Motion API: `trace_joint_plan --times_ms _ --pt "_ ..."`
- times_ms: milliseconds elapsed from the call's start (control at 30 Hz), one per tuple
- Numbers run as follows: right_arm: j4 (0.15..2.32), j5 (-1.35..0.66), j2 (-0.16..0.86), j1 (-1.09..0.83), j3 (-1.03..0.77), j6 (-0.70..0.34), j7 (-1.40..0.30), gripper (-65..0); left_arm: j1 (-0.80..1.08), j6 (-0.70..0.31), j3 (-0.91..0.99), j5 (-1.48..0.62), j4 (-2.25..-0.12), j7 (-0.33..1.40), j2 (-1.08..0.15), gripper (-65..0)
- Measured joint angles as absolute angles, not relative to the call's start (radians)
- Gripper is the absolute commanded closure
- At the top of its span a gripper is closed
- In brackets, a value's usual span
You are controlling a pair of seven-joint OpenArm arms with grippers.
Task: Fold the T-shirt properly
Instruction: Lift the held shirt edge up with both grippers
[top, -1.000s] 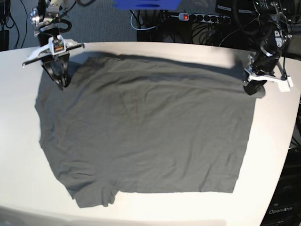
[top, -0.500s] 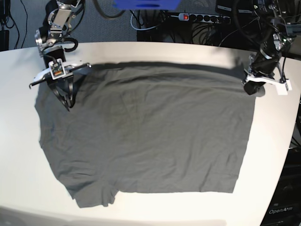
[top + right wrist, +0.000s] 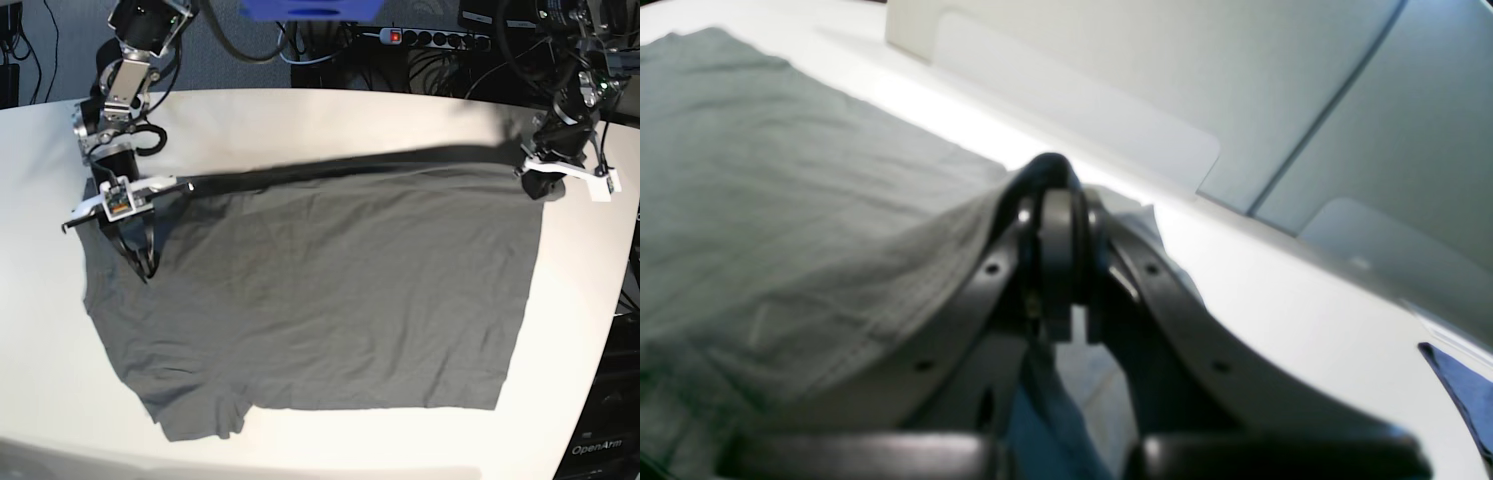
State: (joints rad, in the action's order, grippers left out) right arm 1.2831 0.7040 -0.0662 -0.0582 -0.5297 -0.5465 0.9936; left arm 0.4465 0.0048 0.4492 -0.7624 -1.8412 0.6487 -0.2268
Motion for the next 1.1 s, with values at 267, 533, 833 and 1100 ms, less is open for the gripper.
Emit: trace_joint_plan --times_ms 267,533,833,1100 --pt "1.154 0.712 -0.022 -0.02 -0.522 -0.549 0.995 -0.4 0.446 0.005 0.449 -0.762 -1.842 0.649 -0.231 -2.5" --pt "1.142 0.709 -0.025 -0.02 -0.529 -0.549 0.987 -0.6 0.322 0.005 0.449 -0.683 -1.843 0.669 -0.233 -2.5" --pt "1.14 0.709 -0.028 -0.022 -0.531 -0.549 0.926 -0.6 0.166 -0.003 0.447 -0.569 -1.847 0.83 -0.229 -2.5" --pt "1.138 0.709 -0.024 0.007 -0.532 -0.549 0.888 -0.6 0.112 -0.004 0.411 -0.416 -1.823 0.853 -0.228 -2.5"
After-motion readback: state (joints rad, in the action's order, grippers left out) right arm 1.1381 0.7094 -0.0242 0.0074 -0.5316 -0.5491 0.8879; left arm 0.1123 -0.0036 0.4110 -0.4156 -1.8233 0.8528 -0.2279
